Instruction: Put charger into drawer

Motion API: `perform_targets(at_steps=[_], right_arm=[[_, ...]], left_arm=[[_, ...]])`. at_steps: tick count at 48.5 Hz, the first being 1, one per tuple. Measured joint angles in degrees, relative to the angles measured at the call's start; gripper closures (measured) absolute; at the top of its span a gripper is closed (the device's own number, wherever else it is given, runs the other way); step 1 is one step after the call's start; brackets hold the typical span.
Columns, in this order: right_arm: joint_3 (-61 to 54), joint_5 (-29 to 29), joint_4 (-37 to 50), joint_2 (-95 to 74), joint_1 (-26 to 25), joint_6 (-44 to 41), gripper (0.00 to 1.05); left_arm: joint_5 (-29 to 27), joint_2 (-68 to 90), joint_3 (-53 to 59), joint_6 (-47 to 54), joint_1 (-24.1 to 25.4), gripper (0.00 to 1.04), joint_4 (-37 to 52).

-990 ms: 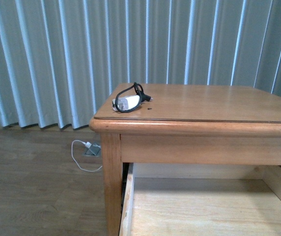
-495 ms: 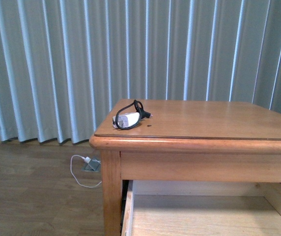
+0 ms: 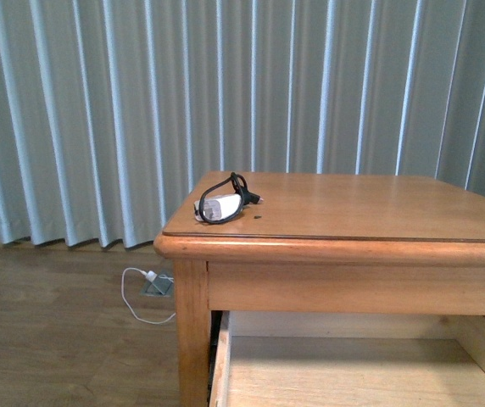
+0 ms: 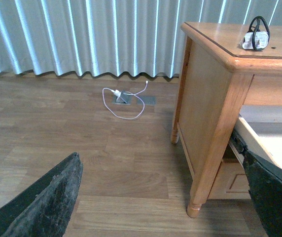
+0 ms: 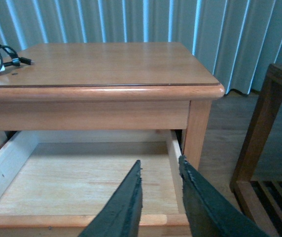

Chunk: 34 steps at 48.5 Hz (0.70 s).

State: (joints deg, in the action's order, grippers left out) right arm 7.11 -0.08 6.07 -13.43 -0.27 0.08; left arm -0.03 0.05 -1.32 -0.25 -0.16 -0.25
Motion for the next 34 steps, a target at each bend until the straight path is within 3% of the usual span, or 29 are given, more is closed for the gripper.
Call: perform_targets(at_steps=[7,17,25,27,28,30,34], right_arm=[[0.0,0.02,0.0,0.02,0.04,-0.02,0.43],[0.0,0.02,0.0,0.02,0.04,0.0,0.1],[0.0,0.02,0.0,0.04,0.04,0.0,0.09],[0.0,0.02,0.0,0.04,0.04,0.0,0.09],[0.0,0.02,0.0,0.04,0.04,0.02,0.09],[0.0,0.04,0.0,0.07,0.04,0.0,0.09],[0.0,0.02,0.0,0.07,0.04,0.0,0.09]], left_arm=[[0.02,0.0,0.0,0.0,0.0,0.06,0.0],[0.02,0.0,0.0,0.0,0.0,0.06,0.0],[0.02,0.0,0.0,0.0,0.0,0.06,0.0],[-6.16,0.87,0.02,-1.11,-1.77,0.06,1.38],[-13.66,2.25,0.02,-2.56,-4.48,0.06,3.74],[-23.5,4.22,0.0,-4.74,-8.52,0.06,5.99],[-35.74,8.85,-0.22,-6.1,-15.67,0.06,8.17]])
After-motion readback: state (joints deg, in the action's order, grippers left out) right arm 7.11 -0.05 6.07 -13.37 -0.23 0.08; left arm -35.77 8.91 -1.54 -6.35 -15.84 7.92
